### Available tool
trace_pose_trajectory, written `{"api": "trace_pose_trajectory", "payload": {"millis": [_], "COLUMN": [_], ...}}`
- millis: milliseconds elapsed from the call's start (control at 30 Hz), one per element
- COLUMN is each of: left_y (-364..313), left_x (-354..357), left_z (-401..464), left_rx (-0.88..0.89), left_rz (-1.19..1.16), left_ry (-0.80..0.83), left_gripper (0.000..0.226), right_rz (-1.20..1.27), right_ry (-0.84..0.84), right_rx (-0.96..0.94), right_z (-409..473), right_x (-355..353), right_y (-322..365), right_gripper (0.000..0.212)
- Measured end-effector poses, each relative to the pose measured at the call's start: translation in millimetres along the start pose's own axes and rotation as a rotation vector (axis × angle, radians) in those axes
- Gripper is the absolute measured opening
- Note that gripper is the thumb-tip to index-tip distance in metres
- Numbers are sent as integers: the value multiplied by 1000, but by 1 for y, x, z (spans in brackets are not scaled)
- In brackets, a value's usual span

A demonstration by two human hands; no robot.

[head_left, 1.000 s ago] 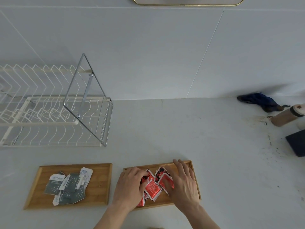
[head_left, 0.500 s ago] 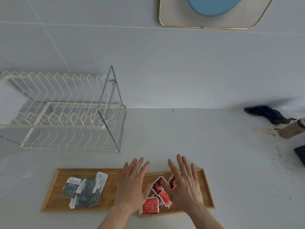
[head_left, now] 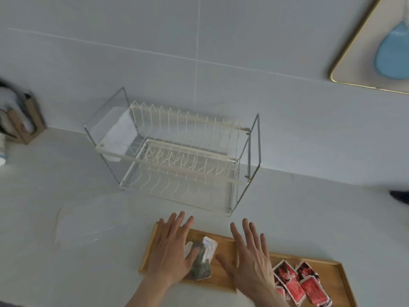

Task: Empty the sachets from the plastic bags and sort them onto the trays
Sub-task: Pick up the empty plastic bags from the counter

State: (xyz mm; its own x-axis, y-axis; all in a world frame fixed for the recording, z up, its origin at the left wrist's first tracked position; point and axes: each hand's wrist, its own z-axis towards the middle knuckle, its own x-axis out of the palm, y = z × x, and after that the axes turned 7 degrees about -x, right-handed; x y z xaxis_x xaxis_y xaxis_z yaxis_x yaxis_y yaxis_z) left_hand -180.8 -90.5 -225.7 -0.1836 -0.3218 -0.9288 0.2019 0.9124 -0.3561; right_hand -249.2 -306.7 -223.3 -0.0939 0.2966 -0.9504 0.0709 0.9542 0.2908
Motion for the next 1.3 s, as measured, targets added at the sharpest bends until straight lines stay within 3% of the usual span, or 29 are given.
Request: {"api": "trace_pose_trajectory", "payload": {"millis": [200, 333, 567, 900, 1100, 1300], "left_y": [96, 151, 225, 273, 276, 275], "left_x": [-39, -57, -75, -80, -75, -65], "left_z": [2, 3, 10, 29, 32, 27], "left_rx": [-120, -262, -694, -1140, -1211, -1101], "left_rz": [32, -27, -233, -559, -570, -727], "left_ry": [-56, -100, -197, -112, -53, -88], "left_gripper": [75, 74, 80, 73, 57, 41], "right_rz": [37, 93, 310, 585, 636, 677], "right_ry": [70, 116, 229, 362, 365, 321], "right_rx": [-55, 13, 127, 326, 412, 565], "right_z": [40, 67, 115, 167, 168, 169], "right_x": [16, 27, 38, 74, 85, 88], "right_y": [92, 146, 230, 294, 302, 297], "right_gripper": [90, 82, 82, 70, 62, 52]}}
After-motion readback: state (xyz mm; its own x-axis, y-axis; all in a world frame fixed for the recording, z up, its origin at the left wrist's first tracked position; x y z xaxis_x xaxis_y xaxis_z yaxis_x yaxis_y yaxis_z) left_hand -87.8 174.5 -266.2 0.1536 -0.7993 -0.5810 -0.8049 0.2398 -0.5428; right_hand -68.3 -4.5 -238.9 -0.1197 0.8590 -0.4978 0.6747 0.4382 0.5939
